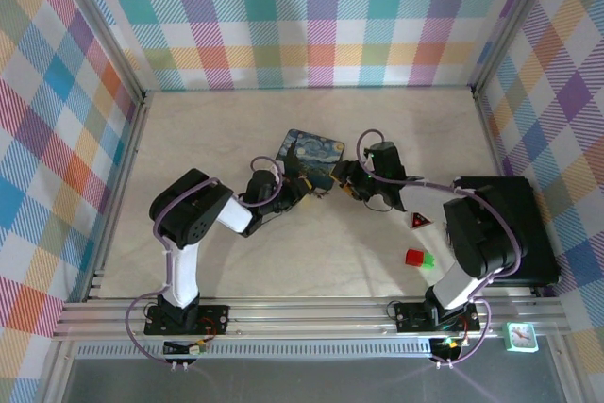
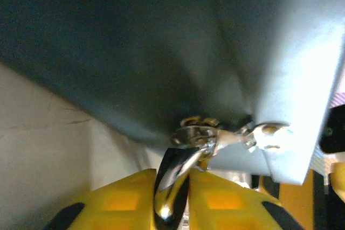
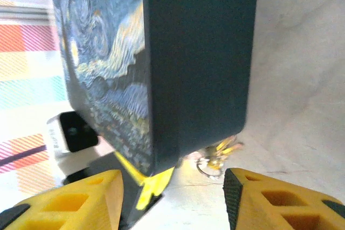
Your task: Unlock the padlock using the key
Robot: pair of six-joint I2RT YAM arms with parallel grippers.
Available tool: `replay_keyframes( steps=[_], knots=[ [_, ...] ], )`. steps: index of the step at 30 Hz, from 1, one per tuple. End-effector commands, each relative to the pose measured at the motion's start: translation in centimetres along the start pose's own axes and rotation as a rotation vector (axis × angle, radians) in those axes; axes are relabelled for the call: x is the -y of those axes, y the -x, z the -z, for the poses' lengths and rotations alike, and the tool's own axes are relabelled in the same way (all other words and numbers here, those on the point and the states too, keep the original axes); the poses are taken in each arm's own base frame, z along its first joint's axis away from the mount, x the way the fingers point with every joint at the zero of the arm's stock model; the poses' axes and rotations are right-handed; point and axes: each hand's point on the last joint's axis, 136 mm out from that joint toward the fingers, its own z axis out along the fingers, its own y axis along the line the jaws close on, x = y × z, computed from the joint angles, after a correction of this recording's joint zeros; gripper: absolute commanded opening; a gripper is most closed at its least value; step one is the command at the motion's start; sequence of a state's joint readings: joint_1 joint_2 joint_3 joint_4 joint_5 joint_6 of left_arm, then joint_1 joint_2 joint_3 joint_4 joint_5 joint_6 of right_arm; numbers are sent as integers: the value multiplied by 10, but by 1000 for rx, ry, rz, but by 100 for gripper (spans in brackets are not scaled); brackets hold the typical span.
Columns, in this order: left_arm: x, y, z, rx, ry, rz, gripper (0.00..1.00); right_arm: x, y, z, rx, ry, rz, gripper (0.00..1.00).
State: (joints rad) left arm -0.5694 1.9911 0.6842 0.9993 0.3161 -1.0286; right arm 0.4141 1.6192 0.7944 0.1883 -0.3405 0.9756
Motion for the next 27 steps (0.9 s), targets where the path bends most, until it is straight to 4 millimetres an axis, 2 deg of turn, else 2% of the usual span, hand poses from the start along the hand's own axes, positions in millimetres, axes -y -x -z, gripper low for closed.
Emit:
replay_keyframes(
  steps=[1,5,9,11,17,20,24,27],
  knots=[
    [-6,-6,10,-4,50,3,35,16,-12,10,-46,-164,183,53],
    [-11,-1,27,13,110,12,64,3,-21,16,-75,-220,338,53],
    [-12,11,54,46,179,2,82,-16,-35,16,-100,-276,511,54],
    [-13,22,70,70,225,-8,88,-28,-45,12,-107,-295,615,54],
    [-7,66,110,146,287,-30,93,-38,-70,-20,-169,-437,898,53],
    [-7,88,119,163,304,-32,93,-38,-76,-39,-178,-541,1033,54],
    [-6,110,124,202,262,8,92,-27,-61,-55,-142,-746,1130,54],
    [-5,116,129,235,247,16,92,-22,-48,-61,-105,-829,1182,54]
  ],
)
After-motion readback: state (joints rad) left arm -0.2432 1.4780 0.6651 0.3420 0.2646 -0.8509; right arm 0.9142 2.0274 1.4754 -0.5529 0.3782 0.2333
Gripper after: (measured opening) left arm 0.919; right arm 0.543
